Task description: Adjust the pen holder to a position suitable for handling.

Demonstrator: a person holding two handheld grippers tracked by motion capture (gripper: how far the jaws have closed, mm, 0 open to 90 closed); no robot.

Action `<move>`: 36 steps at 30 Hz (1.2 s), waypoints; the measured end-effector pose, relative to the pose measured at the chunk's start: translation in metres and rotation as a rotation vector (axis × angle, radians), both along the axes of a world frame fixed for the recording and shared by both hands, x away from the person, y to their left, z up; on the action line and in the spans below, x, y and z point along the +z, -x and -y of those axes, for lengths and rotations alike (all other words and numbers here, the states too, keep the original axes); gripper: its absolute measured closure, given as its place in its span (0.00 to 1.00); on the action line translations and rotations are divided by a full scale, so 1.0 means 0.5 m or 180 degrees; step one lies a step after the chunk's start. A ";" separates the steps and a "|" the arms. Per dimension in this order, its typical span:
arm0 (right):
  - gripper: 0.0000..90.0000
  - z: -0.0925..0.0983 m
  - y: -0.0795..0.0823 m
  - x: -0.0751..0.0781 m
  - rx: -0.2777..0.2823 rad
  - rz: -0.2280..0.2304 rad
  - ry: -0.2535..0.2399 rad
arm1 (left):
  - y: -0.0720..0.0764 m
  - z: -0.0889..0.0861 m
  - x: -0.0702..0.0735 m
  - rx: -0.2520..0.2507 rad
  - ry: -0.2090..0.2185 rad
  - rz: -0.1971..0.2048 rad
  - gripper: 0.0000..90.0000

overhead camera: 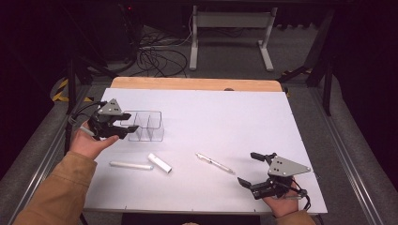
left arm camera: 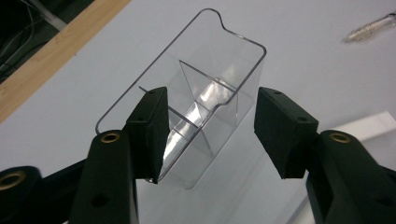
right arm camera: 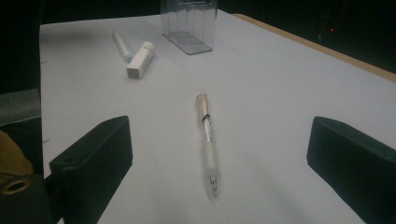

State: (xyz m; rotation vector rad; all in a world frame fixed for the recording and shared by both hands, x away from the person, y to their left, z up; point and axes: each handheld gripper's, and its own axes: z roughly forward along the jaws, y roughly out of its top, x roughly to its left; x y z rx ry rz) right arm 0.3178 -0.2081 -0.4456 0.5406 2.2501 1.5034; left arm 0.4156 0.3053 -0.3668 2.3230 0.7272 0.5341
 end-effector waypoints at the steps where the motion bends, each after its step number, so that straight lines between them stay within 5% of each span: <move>1: 0.08 0.000 0.000 0.000 0.0000 0.0000 0.0001 | -0.002 0.001 0.000 0.0003 -0.0040 -0.0023 0.53; 19: 0.08 0.000 0.000 0.000 0.0013 -0.0003 0.0008 | -0.027 0.015 0.000 -0.0081 -0.0673 -0.0226 0.59; 36: 0.08 -0.001 -0.001 -0.001 0.0030 -0.0011 0.0014 | -0.050 0.024 -0.009 -0.0130 -0.0807 -0.0400 0.64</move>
